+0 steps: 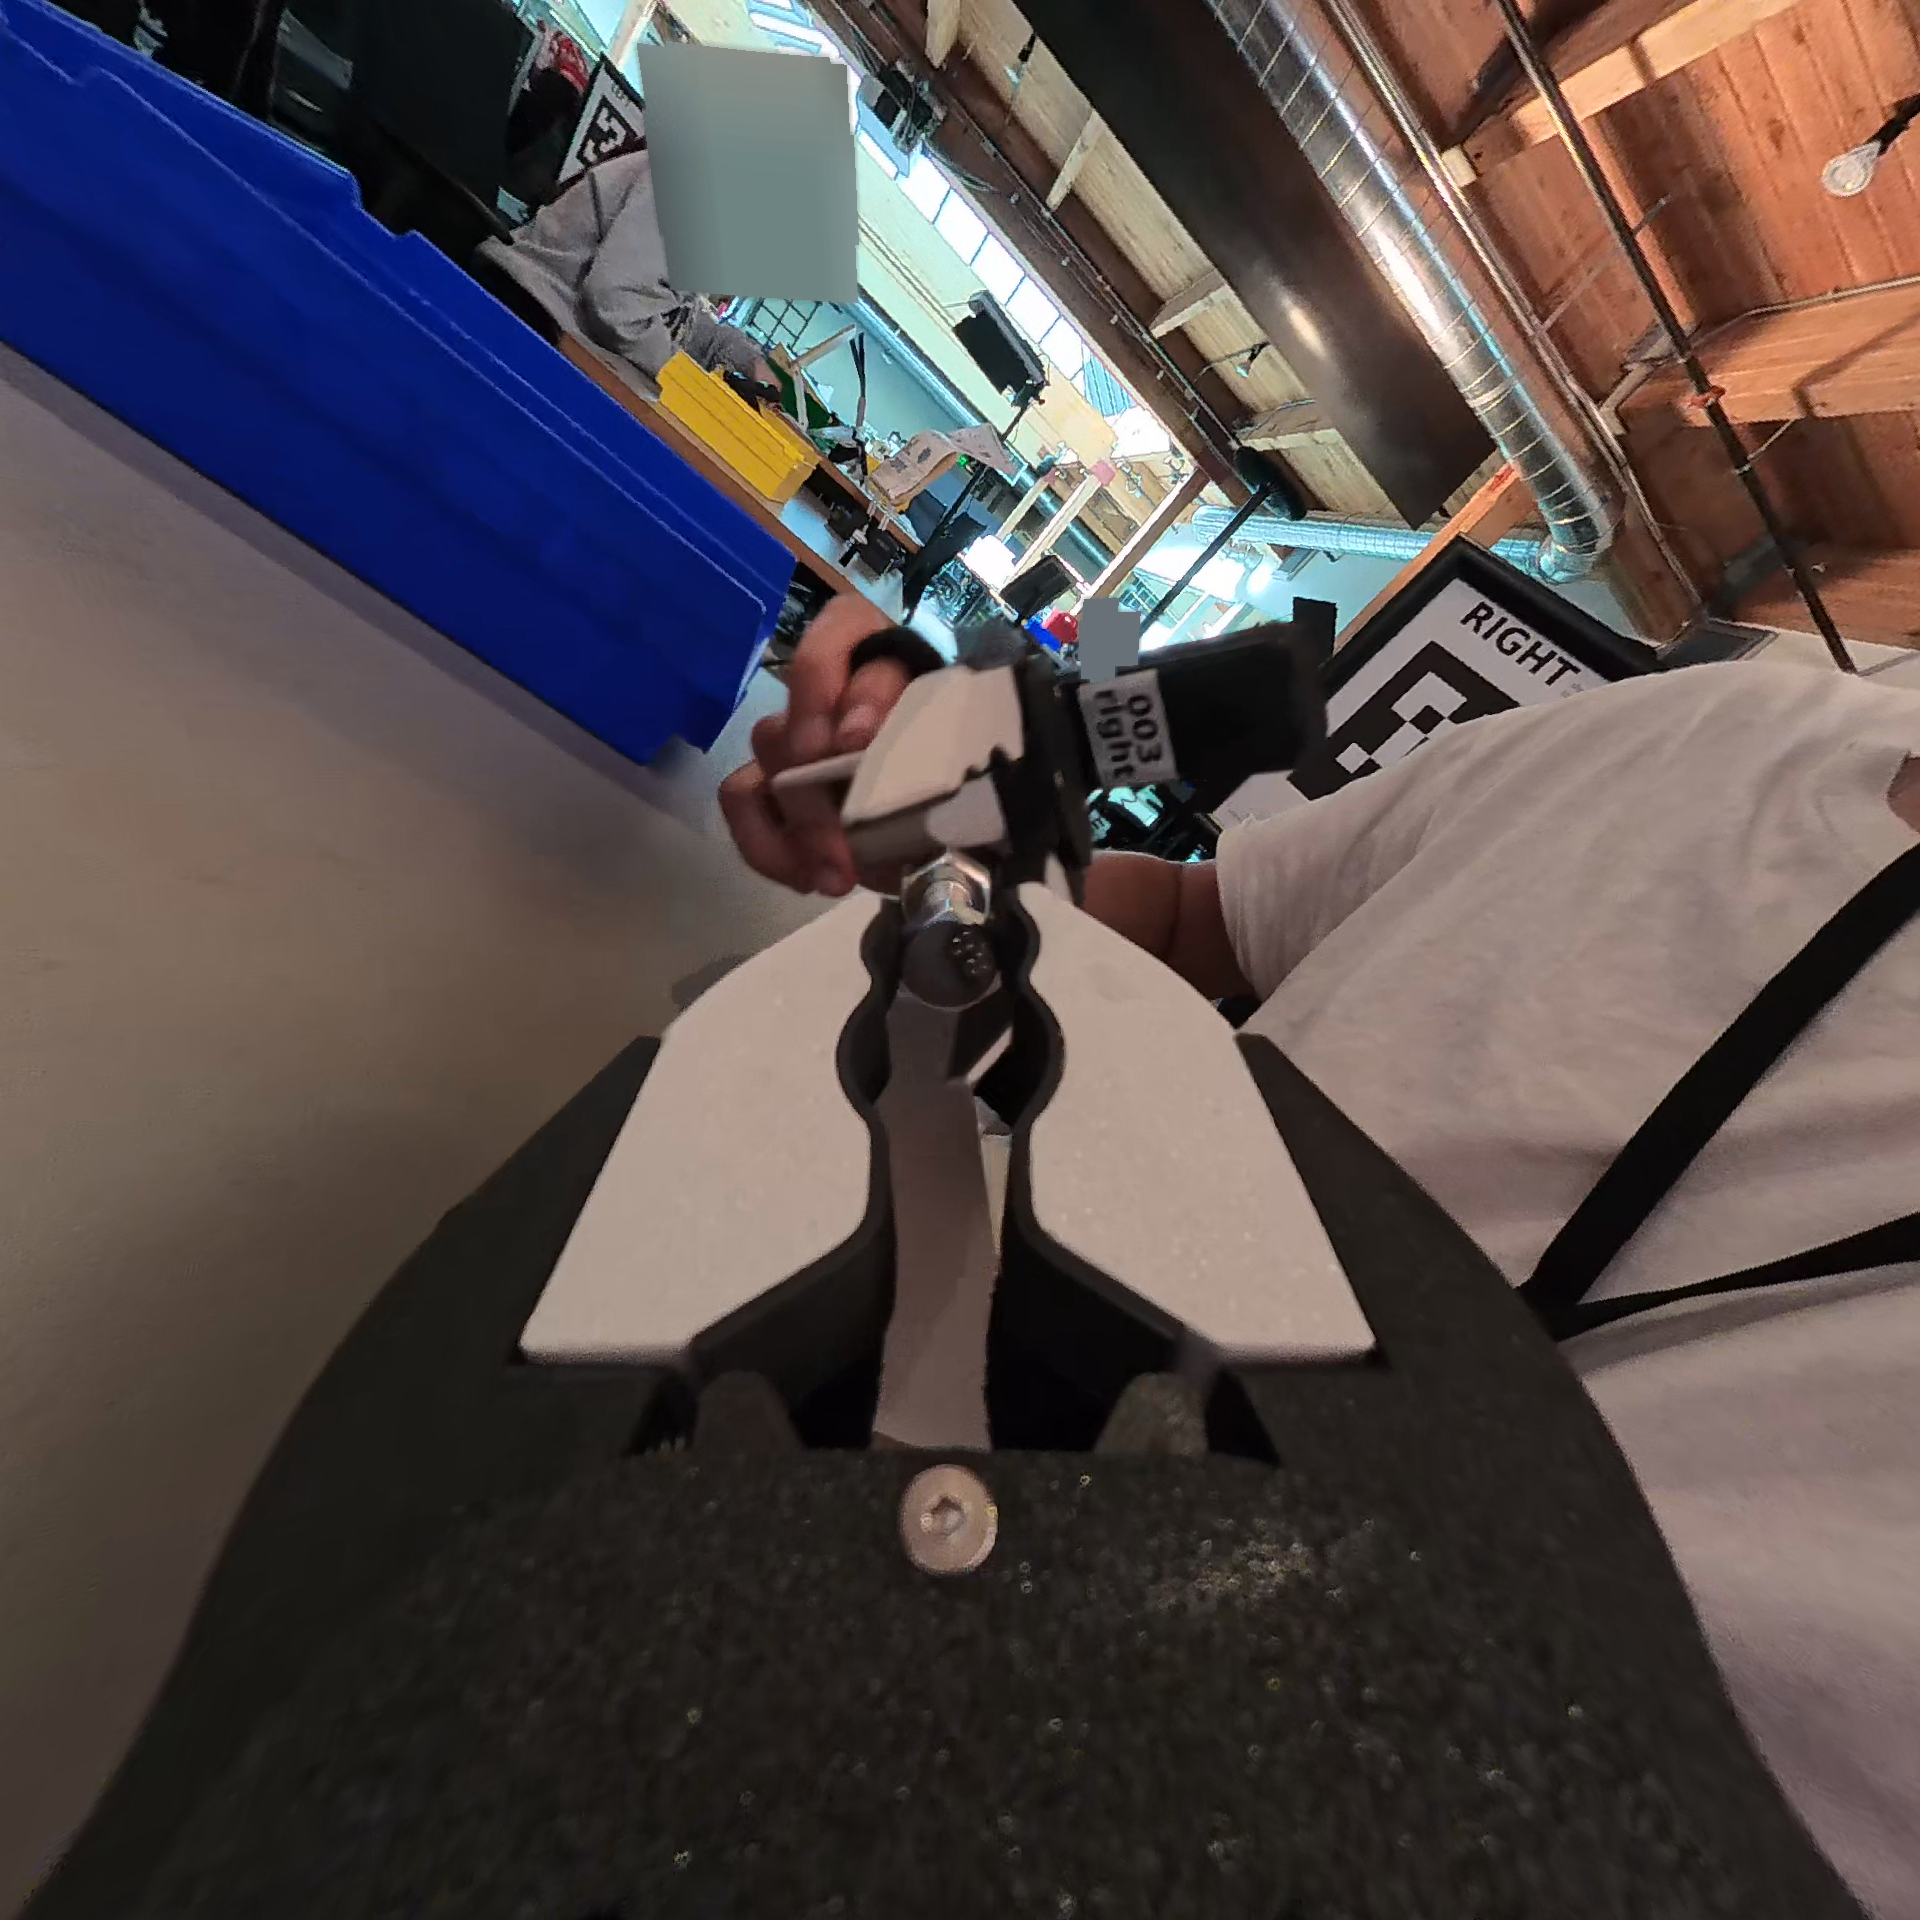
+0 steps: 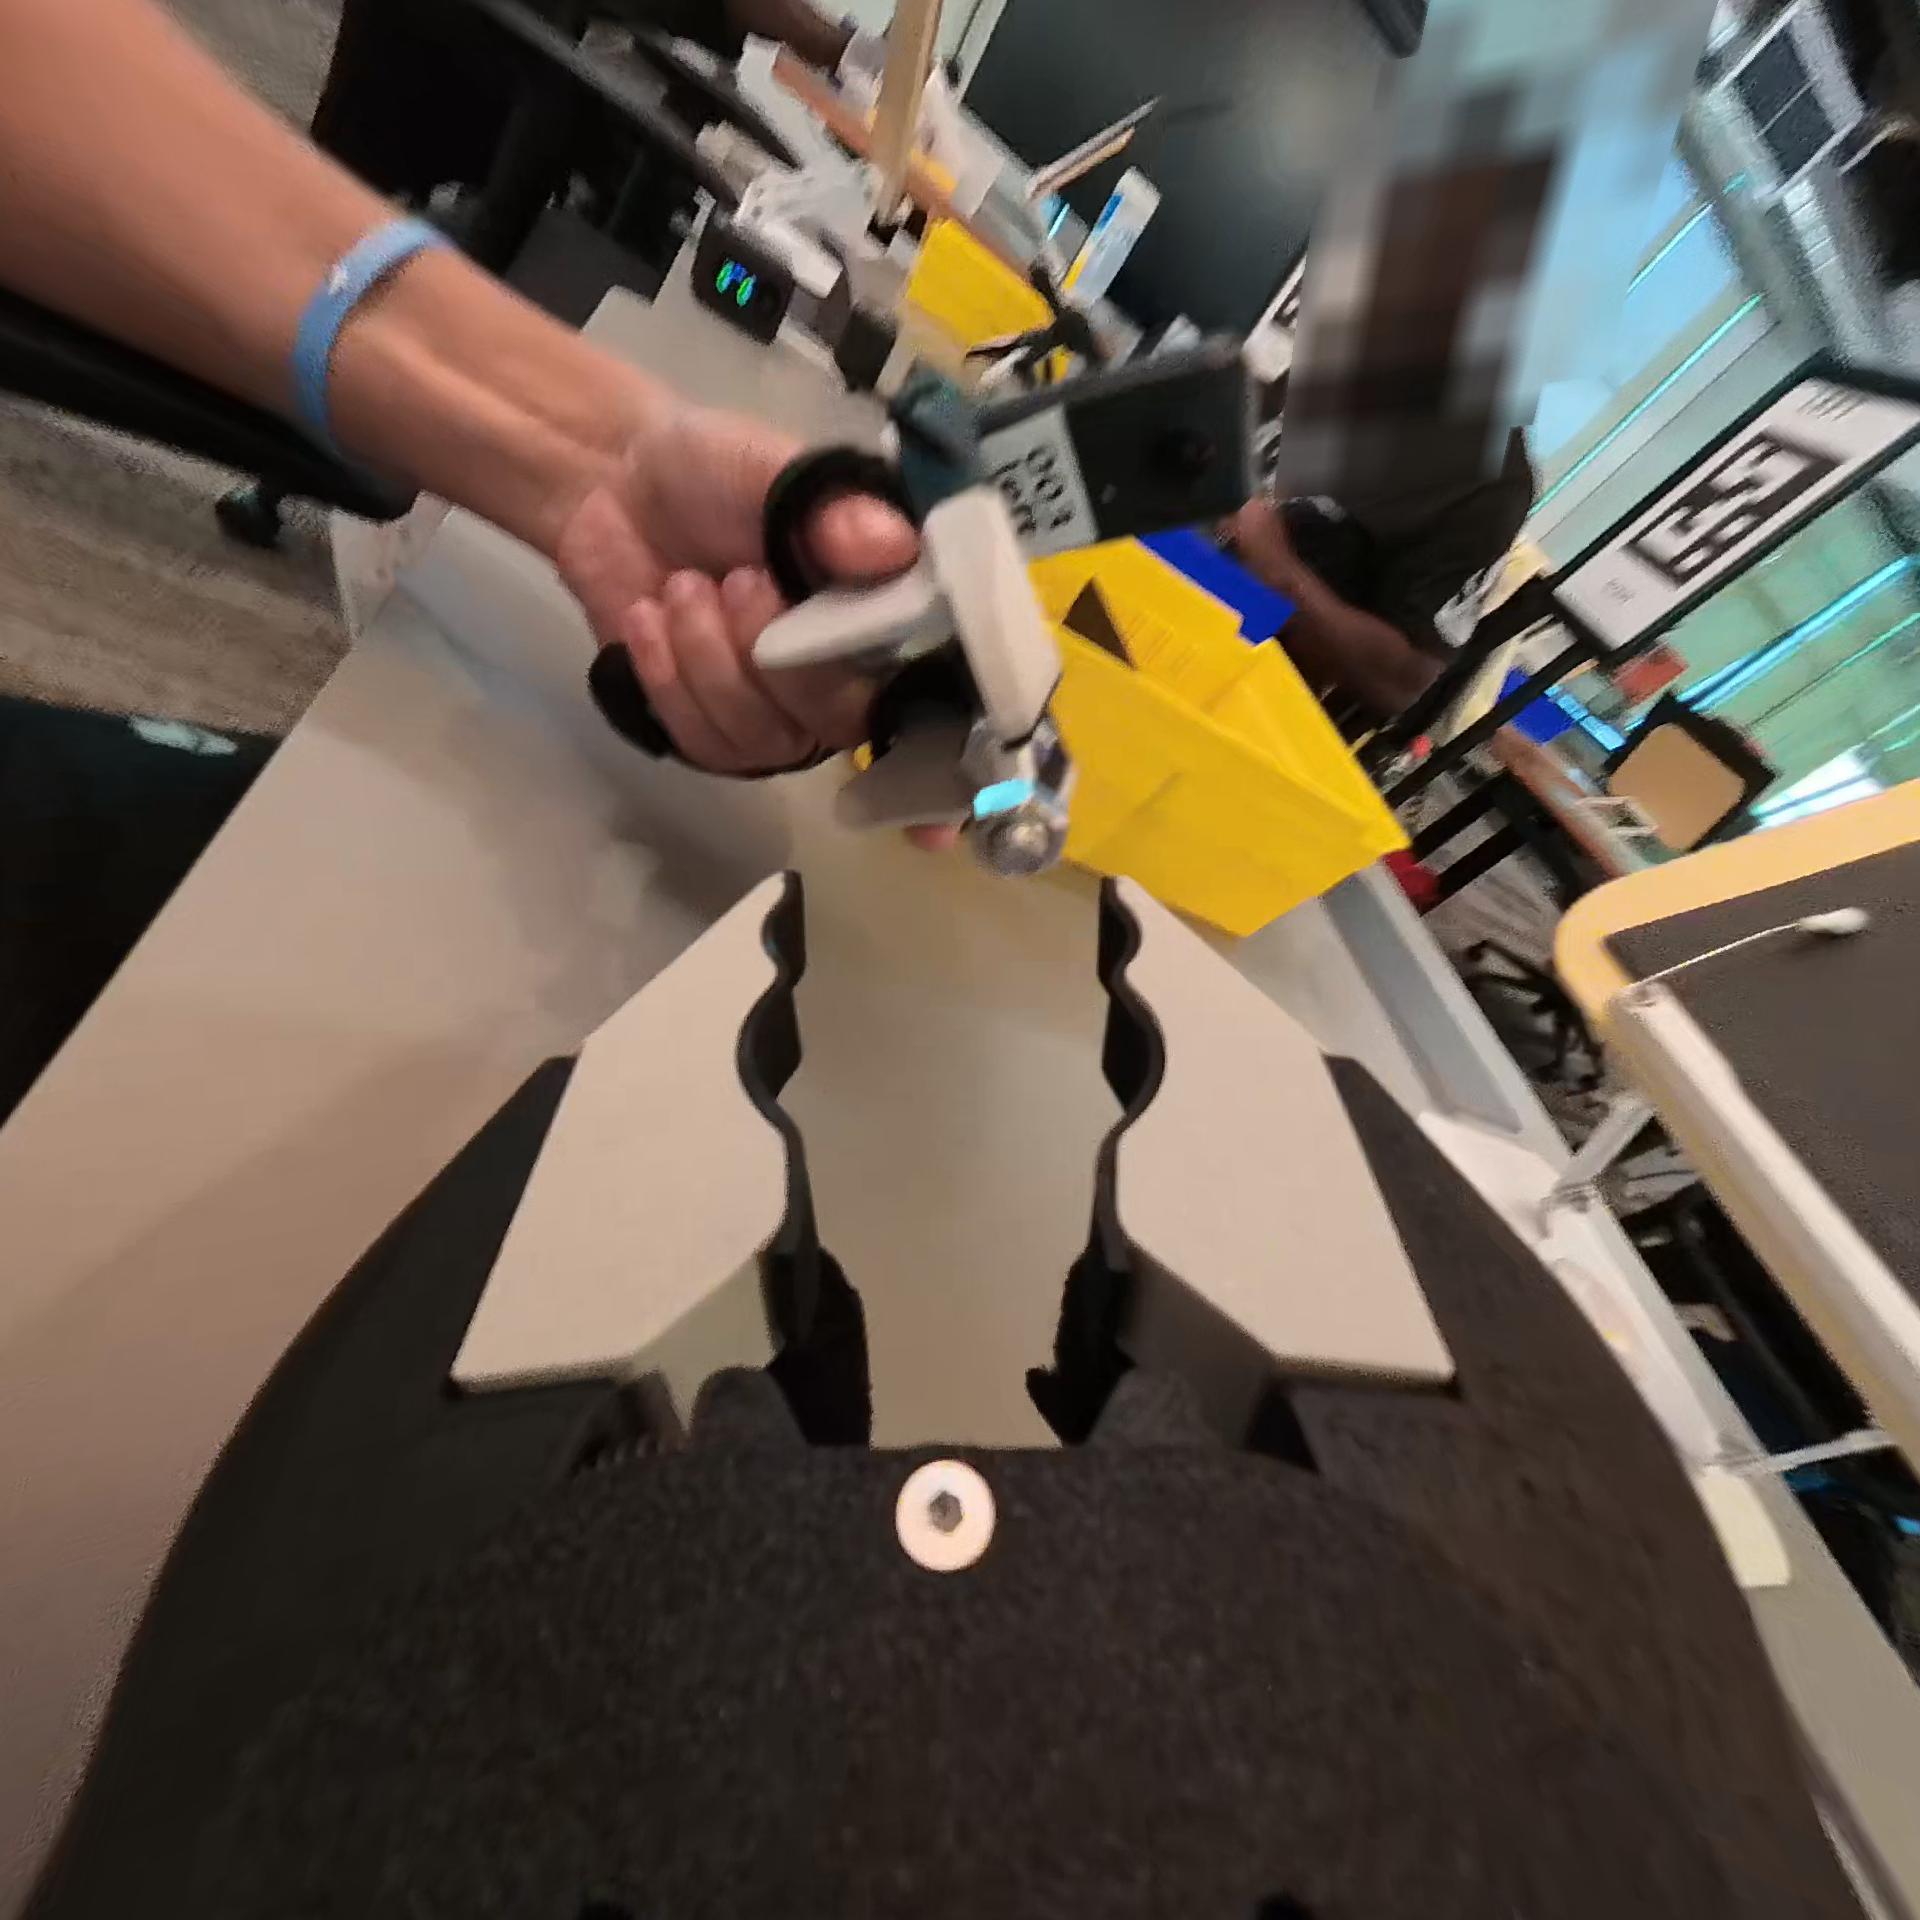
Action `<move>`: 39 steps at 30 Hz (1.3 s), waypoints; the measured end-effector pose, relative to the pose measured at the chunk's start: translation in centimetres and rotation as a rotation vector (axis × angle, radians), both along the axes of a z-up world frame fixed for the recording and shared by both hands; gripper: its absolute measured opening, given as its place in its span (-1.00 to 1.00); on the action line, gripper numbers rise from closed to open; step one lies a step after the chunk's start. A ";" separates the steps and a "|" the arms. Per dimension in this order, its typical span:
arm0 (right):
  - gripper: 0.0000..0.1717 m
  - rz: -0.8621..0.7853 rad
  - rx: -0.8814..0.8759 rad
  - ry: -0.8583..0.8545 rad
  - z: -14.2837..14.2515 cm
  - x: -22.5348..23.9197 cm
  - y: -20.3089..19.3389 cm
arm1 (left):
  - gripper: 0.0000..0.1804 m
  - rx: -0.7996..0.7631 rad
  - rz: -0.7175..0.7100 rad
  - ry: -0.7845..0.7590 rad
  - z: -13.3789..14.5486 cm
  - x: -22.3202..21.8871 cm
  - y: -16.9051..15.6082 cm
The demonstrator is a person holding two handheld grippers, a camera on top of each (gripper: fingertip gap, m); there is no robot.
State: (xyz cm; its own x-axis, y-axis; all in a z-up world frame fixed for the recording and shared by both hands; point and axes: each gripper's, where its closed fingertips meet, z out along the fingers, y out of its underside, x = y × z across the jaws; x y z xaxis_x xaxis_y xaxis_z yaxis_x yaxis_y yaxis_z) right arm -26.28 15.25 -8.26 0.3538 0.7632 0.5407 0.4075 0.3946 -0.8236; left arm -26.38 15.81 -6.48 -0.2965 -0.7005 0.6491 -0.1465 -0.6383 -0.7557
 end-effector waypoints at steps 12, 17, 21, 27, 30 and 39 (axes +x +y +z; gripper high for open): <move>-0.36 0.034 -0.047 -0.055 -2.5 -1.0 -0.4 | -0.81 -0.012 -0.015 -0.035 0.7 0.0 -0.3; -0.36 -0.004 0.004 0.007 -0.3 -0.3 0.1 | -0.81 -0.013 -0.002 -0.013 0.3 0.0 0.0; -0.39 0.010 0.030 0.069 2.2 -0.3 -0.6 | -0.81 -0.014 0.008 0.016 -0.3 0.1 0.3; -0.37 0.017 -0.041 -0.031 -1.6 -1.1 -0.5 | -0.81 -0.003 -0.012 -0.017 0.3 0.0 -0.3; -0.37 0.019 -0.072 -0.057 -2.8 -1.3 -0.5 | -0.81 -0.008 -0.013 -0.050 1.0 -0.2 -0.3; -0.41 0.014 0.012 0.098 2.4 -0.6 -0.9 | -0.81 0.001 0.001 0.007 -0.1 0.1 0.0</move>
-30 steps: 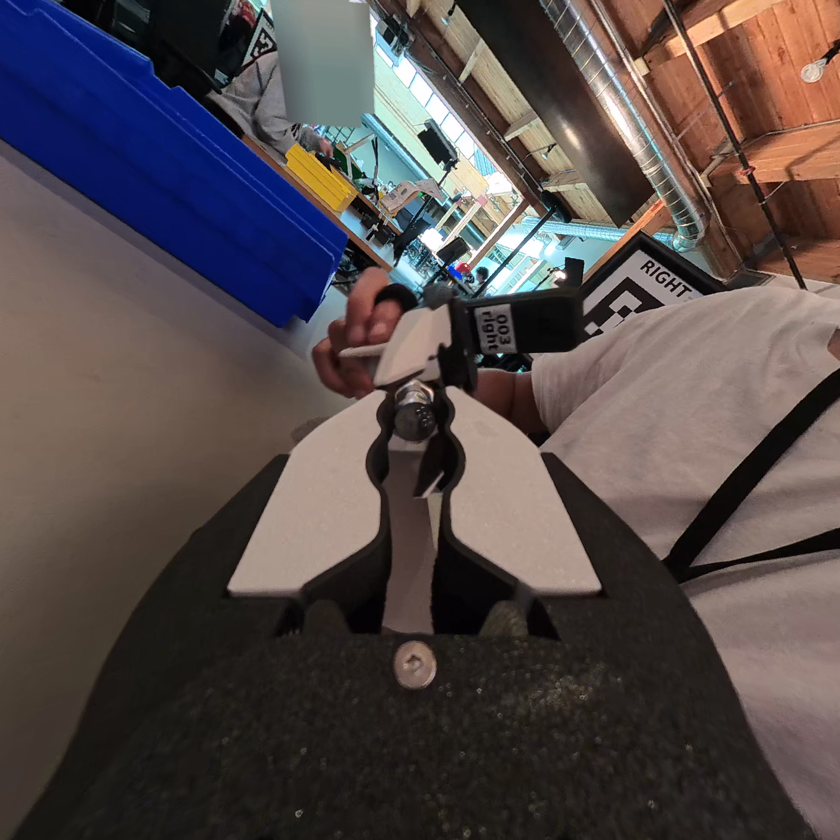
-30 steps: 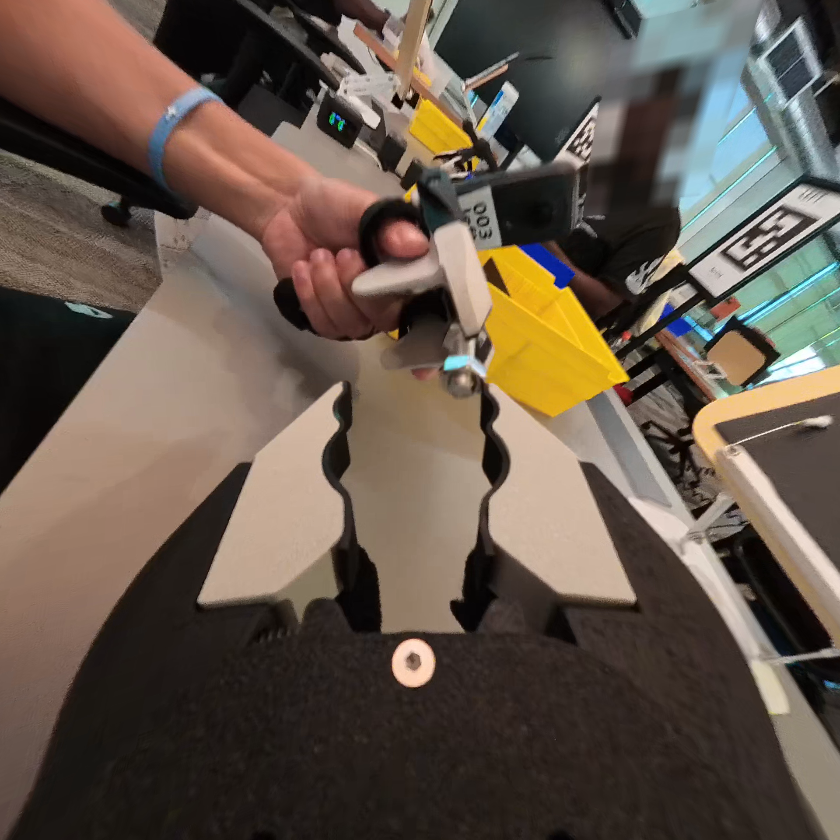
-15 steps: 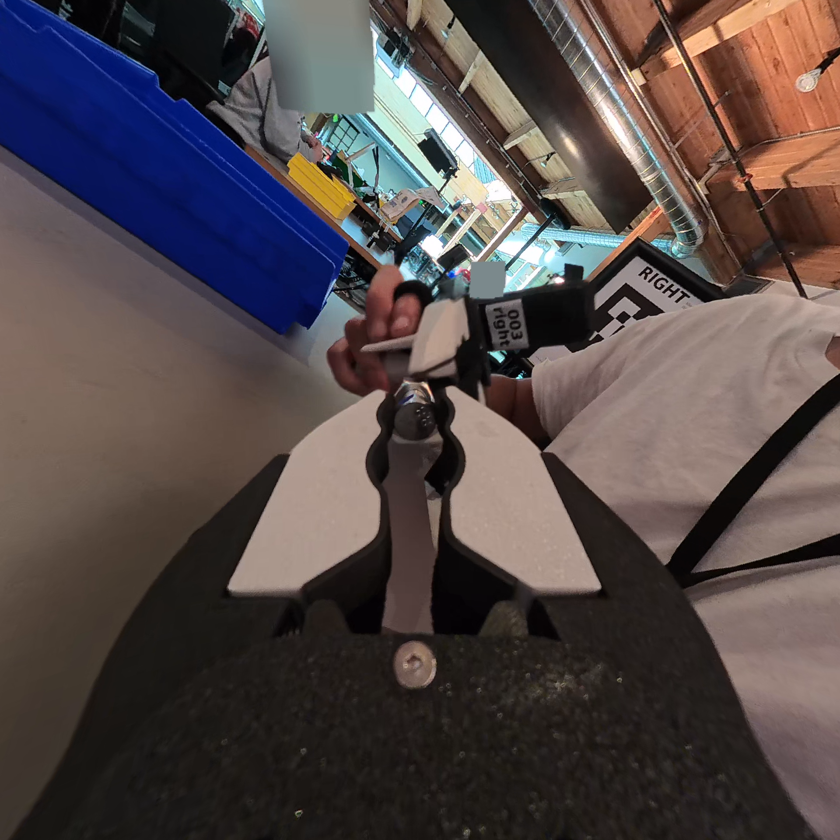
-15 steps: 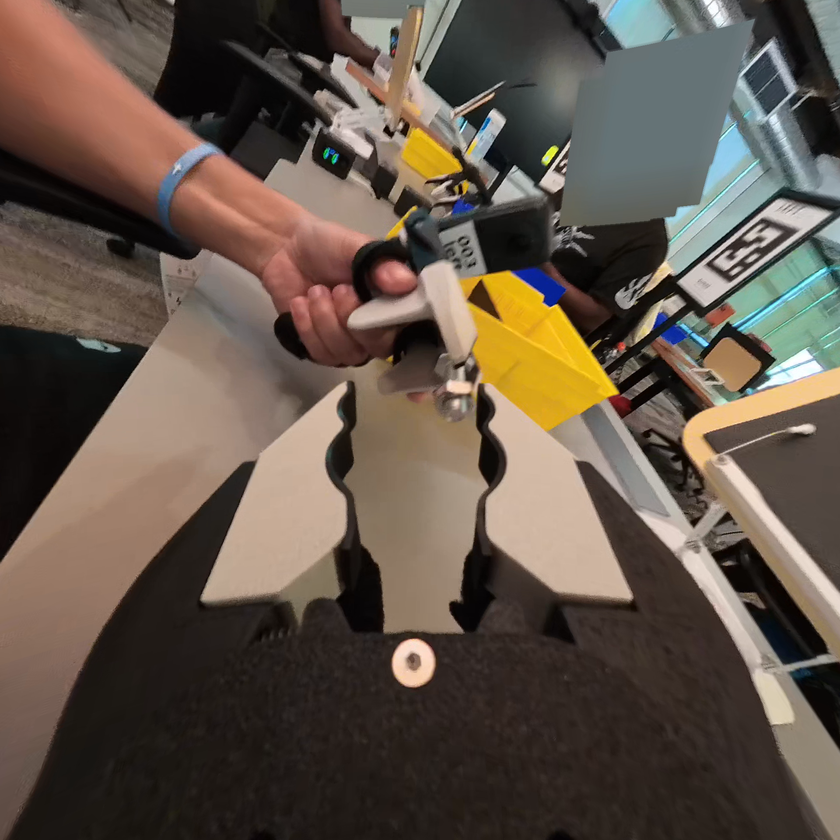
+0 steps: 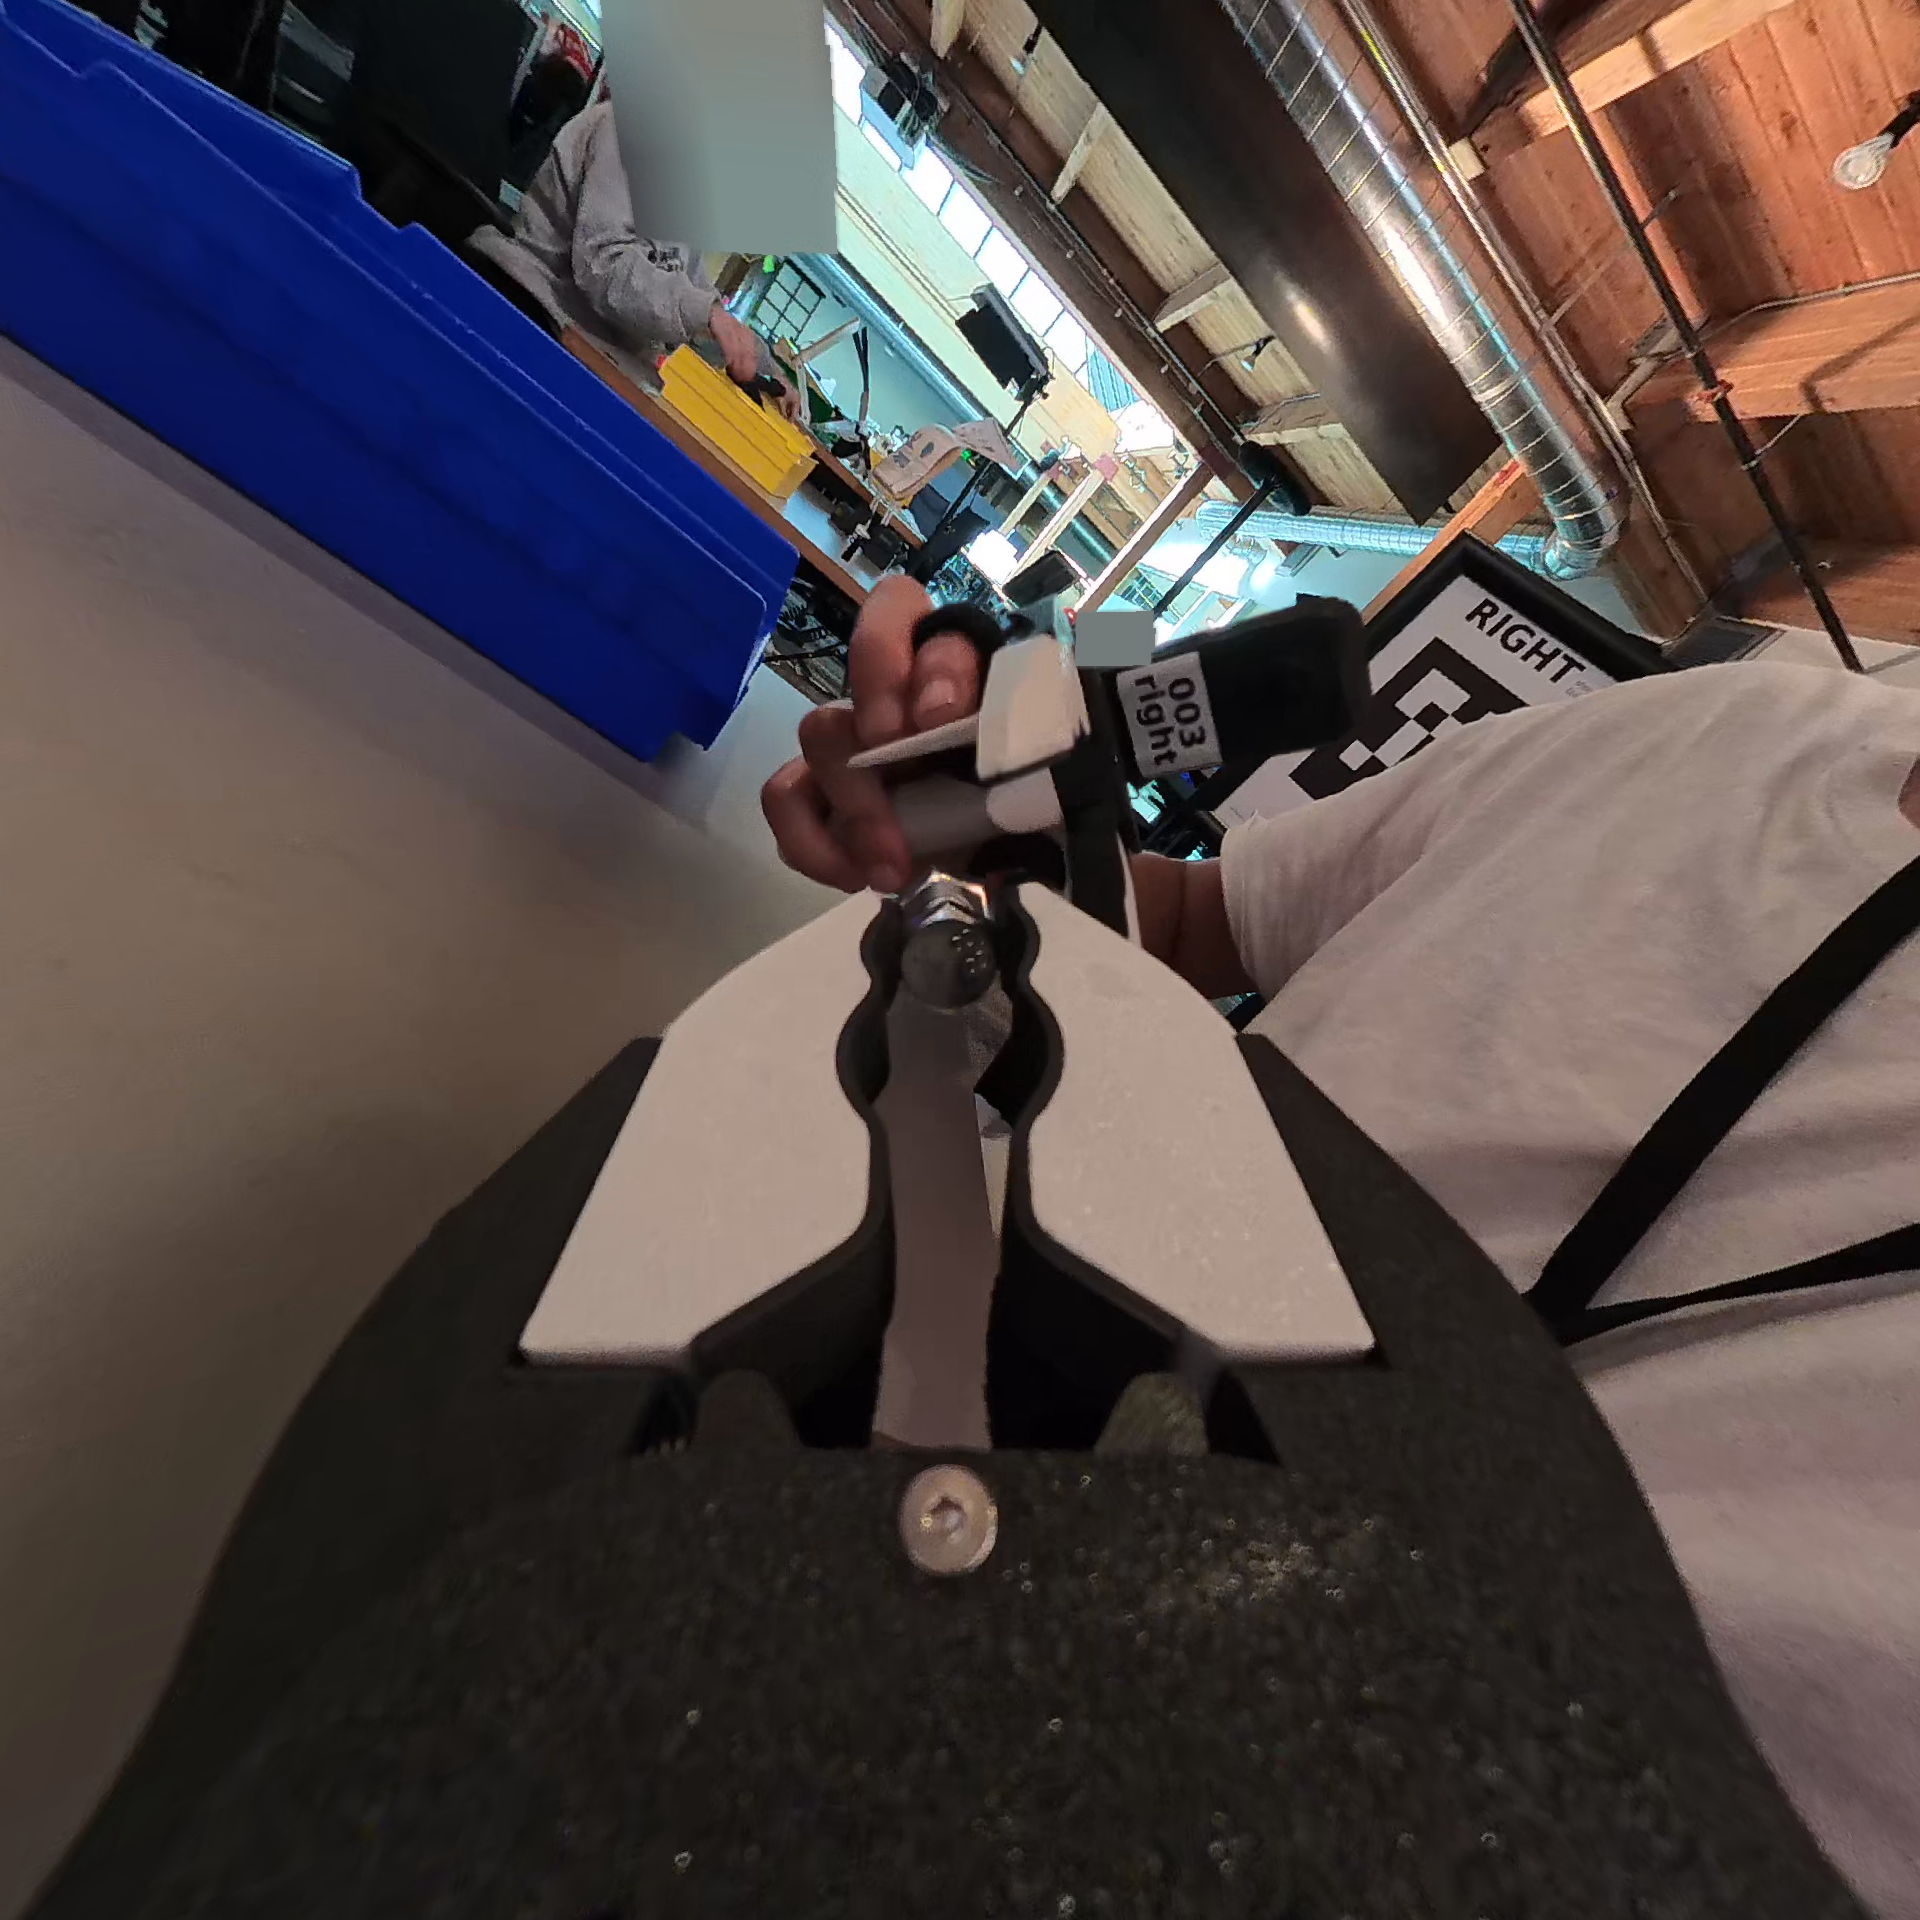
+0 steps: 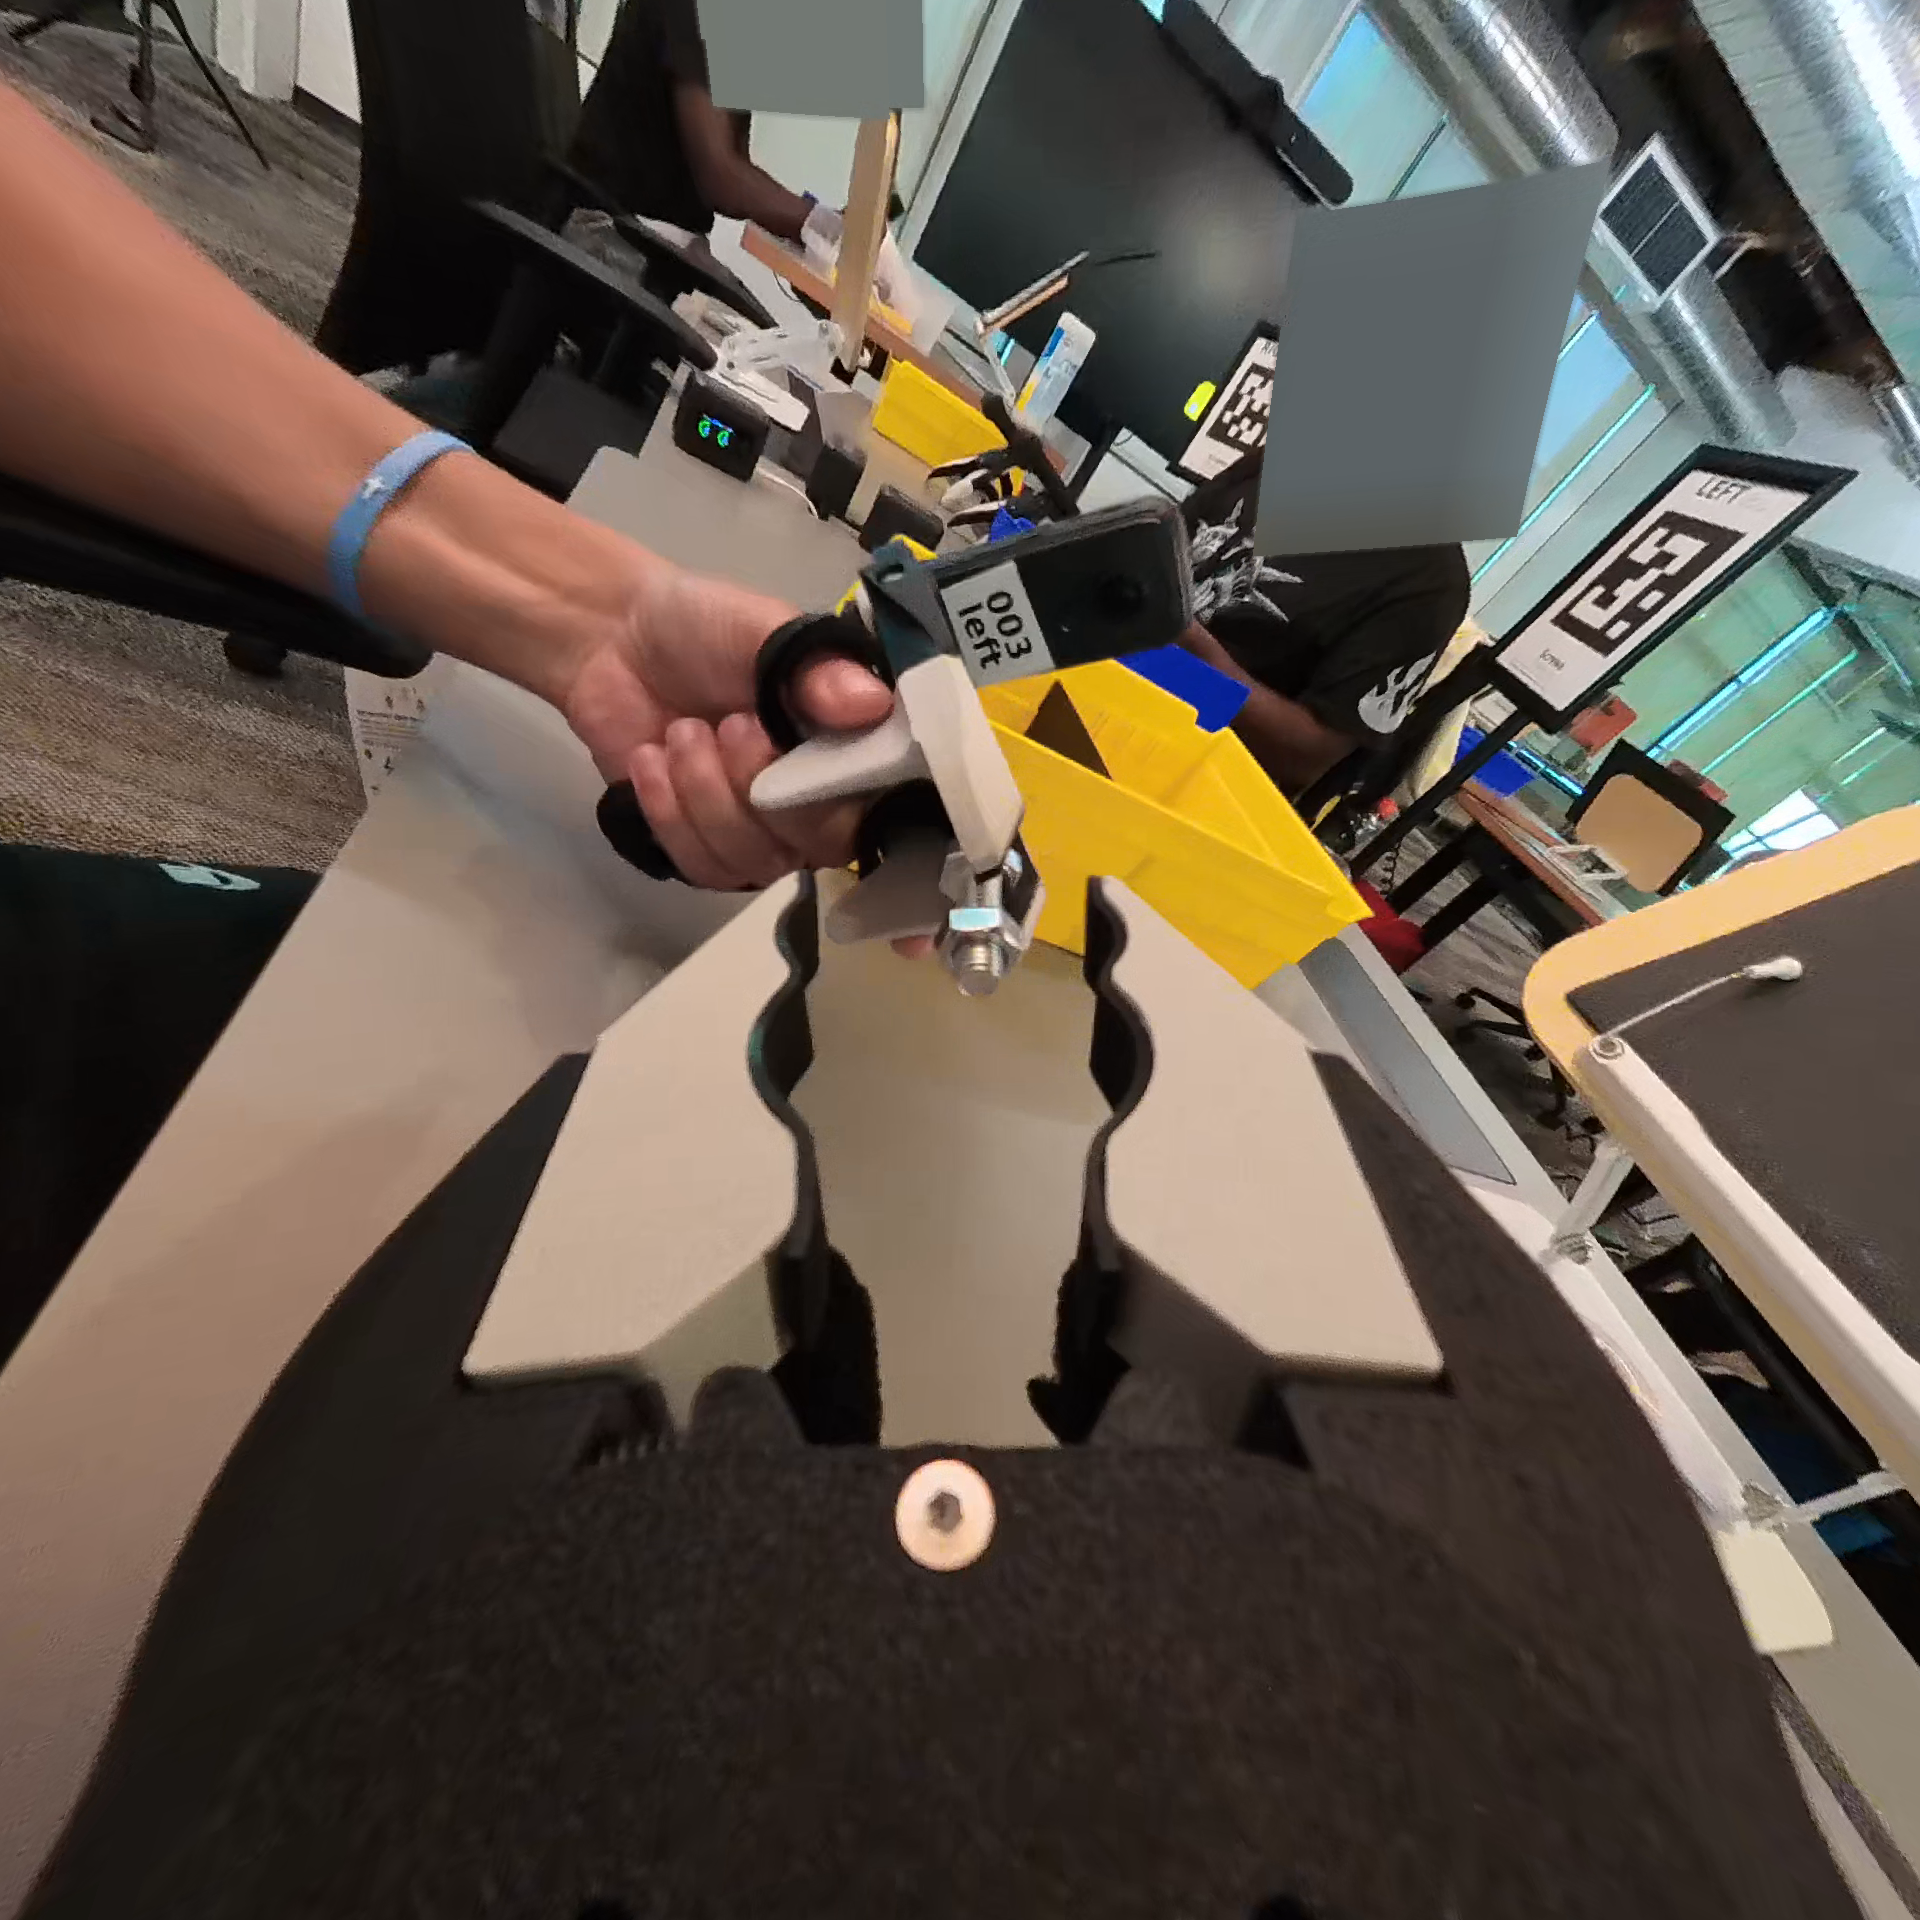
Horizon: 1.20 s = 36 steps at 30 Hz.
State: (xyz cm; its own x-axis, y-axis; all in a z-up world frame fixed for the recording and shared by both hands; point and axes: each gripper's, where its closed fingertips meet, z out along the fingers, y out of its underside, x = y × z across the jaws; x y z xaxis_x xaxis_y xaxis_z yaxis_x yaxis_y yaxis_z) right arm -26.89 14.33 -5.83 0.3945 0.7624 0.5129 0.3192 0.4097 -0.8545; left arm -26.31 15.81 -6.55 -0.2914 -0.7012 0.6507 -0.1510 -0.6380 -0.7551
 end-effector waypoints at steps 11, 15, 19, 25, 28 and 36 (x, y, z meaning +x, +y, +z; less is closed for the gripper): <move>-0.40 -0.012 -0.034 -0.076 -2.6 -0.1 0.7 | -0.81 -0.003 -0.003 -0.038 0.7 -0.2 -0.1; -0.41 -0.004 0.037 -0.010 0.2 0.1 0.0 | -0.81 -0.012 0.004 -0.027 0.5 -0.1 0.1; -0.37 0.015 -0.007 -0.046 -1.6 -0.8 -0.1 | -0.81 -0.008 -0.001 -0.030 0.5 0.1 -0.1; -0.39 0.020 -0.087 -0.081 -3.9 -0.9 0.3 | -0.81 0.004 -0.007 -0.079 1.5 -0.2 -0.4; -0.39 -0.004 -0.050 -0.031 -2.1 -0.3 0.6 | -0.81 -0.005 0.004 -0.073 1.3 -0.3 -0.1; -0.39 0.034 -0.023 0.010 -0.8 -1.0 -0.5 | -0.81 0.000 0.004 -0.052 0.9 -0.1 -0.1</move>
